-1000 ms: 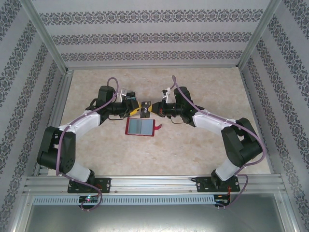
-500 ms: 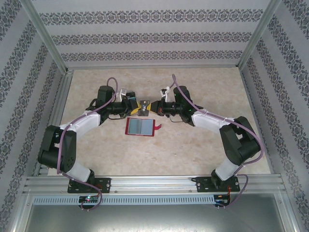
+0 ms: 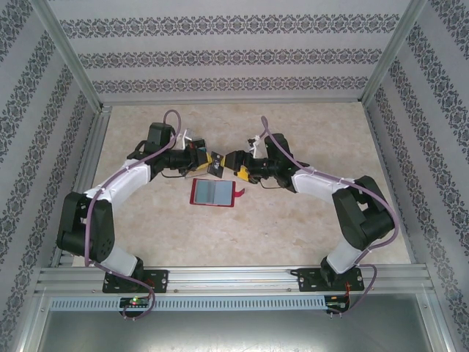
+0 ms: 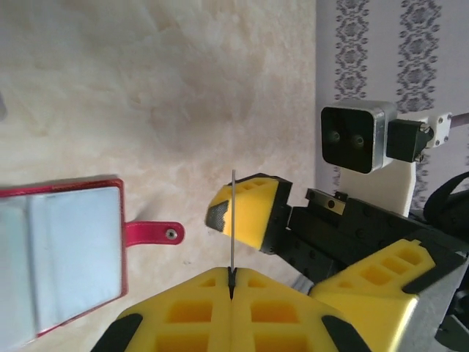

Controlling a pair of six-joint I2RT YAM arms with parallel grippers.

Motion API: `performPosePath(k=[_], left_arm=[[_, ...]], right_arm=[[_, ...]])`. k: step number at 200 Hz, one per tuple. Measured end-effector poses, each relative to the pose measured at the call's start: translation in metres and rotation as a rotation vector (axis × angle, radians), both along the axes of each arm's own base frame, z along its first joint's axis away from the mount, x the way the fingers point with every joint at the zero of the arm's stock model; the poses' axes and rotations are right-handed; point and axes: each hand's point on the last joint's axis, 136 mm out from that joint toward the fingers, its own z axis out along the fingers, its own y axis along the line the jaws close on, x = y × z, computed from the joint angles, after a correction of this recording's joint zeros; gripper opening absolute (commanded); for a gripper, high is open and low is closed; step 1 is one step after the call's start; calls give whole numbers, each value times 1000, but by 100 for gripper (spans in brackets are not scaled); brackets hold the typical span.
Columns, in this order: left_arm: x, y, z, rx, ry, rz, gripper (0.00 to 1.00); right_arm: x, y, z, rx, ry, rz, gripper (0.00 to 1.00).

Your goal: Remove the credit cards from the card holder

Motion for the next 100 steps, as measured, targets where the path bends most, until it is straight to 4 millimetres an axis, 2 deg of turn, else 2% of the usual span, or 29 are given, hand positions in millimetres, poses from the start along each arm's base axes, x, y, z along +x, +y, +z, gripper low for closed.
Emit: performPosePath(k=[30,71,100], left_arm=[[12,16,8,176,-105,1,0],[26,44,-1,451,-289,-34,0],[35,58,-1,639,-477,-140,0]], right_arm=[[0,-14,7,-32,-37,-33,98],[-2,-29,20,-91,-108,-67,98],[-1,-42,26,-120,-151,-100,98]])
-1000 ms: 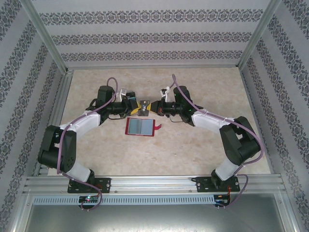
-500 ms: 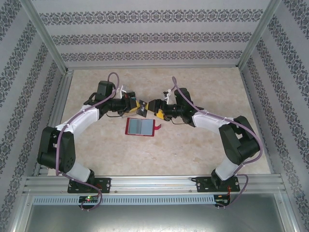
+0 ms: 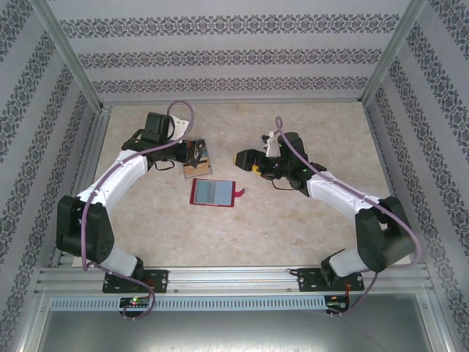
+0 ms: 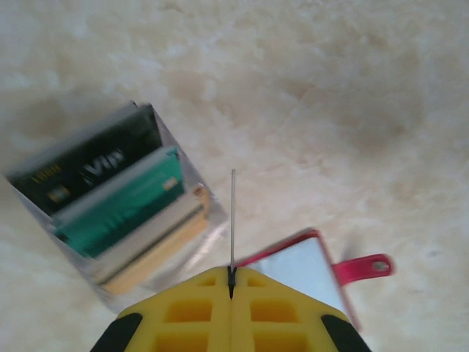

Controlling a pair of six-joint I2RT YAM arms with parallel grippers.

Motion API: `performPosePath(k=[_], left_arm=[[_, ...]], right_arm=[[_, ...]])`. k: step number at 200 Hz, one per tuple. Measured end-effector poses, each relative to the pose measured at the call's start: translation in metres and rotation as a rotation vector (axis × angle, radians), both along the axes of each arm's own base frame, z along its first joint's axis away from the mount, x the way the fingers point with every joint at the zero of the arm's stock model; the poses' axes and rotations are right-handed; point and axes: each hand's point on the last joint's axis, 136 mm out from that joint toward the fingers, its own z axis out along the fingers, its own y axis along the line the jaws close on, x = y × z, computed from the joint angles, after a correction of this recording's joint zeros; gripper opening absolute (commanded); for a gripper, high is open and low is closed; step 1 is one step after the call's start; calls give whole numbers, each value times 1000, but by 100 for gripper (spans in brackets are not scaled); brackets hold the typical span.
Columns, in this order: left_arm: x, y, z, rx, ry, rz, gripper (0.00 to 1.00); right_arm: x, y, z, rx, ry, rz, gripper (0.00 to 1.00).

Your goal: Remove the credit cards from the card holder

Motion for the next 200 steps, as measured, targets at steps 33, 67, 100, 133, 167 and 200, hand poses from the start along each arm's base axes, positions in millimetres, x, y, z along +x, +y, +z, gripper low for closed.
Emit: performPosePath(k=[33,67,100,133,167,200], left_arm=[[12,11,5,216,-183,-142,0],[20,17,9,391,-312,-275,0],[29,19,4,518,-385,-373,0],[42,18,-11,623,-423,-446,0],[52,17,-28,688,-436,-498,0],[61,15,-42,712,-425,-530,0]], right_arm=[[1,-11,1,-22,-19,-29,98],[3,-16,0,-32,-25,-40,98],[4,-20,-2,-36,-16,-48,98],[3,-21,-4,-41,-5,-50,98],[3,-21,-12,-51,20,-49,98],[2,-21,-18,-59,44,-50,98]])
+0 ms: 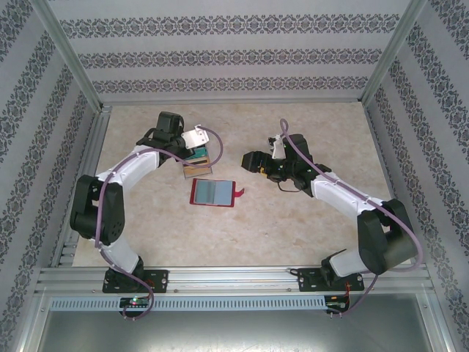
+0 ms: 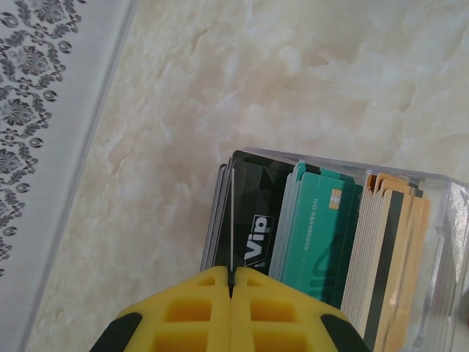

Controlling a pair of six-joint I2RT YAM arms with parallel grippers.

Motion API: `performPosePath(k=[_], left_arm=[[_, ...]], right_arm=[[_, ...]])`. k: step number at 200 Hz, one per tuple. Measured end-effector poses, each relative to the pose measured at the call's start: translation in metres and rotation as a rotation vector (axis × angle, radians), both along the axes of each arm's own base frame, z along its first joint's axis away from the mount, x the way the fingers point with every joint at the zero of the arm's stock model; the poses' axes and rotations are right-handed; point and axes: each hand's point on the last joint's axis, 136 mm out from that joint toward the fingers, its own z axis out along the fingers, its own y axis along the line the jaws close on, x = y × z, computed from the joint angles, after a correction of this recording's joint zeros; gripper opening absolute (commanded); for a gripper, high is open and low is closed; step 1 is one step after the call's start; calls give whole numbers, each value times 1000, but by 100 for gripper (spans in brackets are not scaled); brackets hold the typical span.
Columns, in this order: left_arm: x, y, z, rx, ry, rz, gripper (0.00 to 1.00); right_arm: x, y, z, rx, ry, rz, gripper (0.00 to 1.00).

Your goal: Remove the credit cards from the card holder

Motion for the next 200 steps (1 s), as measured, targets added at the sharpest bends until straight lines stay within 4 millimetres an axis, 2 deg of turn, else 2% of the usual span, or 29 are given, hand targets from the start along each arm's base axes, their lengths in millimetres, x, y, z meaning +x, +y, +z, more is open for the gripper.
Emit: performPosePath(k=[69,119,162,188,200], left_arm=[[5,-1,-27,36,43,-11,0],[10,0,-38,57,52,-7,0],[22,4,-45,90,28,19,0],[26,4,-41,89,18,22,5],[28,3,-38,87,11,23,11]], right_arm=[[5,-2,-7,-4,23,-11,98],[6,-1,-11,1,46,-13,98],[7,0,-15,3,57,-8,98],[8,1,-14,5,55,-7,98],[8,2,-12,9,55,-6,98]])
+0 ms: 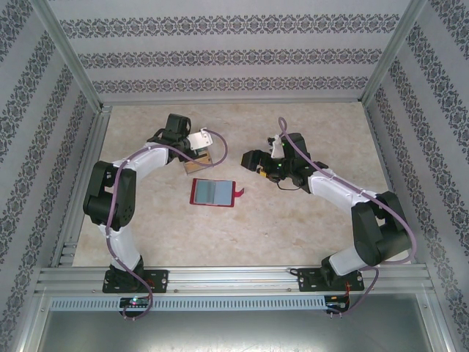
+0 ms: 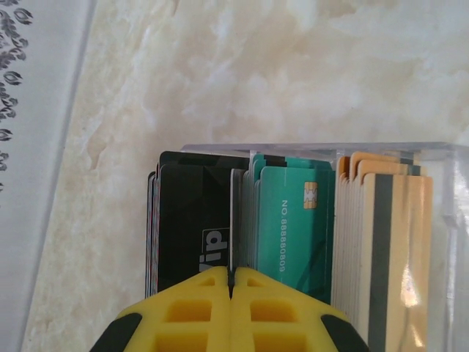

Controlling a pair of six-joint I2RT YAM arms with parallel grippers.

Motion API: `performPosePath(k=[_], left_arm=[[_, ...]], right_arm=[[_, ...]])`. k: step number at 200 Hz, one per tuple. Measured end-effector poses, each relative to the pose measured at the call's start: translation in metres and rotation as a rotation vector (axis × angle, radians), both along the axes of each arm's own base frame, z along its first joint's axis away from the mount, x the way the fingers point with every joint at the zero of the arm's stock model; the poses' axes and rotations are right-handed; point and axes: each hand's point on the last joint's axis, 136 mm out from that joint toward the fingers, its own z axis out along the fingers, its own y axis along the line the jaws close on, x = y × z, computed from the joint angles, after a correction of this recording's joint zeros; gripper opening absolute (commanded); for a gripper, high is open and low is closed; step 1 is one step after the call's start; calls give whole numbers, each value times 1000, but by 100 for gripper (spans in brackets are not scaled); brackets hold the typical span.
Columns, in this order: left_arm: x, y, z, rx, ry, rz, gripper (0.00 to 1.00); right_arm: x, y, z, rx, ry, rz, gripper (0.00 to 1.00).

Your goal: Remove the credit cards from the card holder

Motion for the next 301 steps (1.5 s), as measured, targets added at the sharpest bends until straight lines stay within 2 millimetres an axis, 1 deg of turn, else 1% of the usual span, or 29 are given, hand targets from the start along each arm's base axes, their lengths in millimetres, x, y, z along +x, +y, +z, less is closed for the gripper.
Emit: performPosePath(k=[8,61,82,109,139,148,169,221,262,285,301], left_arm=[[2,1,2,3,-7,4,17],[10,6,12,18,-39,34,21],[12,6,13,14,-39,42,22],[14,7,4,10,-23,54,23],[17,13,-7,9,1,78,24],[18,15,-8,5,3,87,24],[22,18,-4,-11,-4,112,25],[36,26,16,-54,-45,178,26],[38,32,18,-72,-47,219,26],[38,33,22,-114,-44,262,35],[38,34,33,-161,-56,302,46]], right_arm=[[0,1,0,2,-1,2,98],[1,2,-4,4,11,3,98],[1,2,-4,9,18,3,98],[1,3,-3,15,21,5,98],[0,3,-3,18,24,7,98],[0,3,-3,19,24,7,98],[0,3,-3,19,24,7,98],[1,4,-2,22,22,5,98],[0,4,-2,22,22,5,98],[0,4,-3,17,22,4,98],[-1,6,-5,5,23,3,98]])
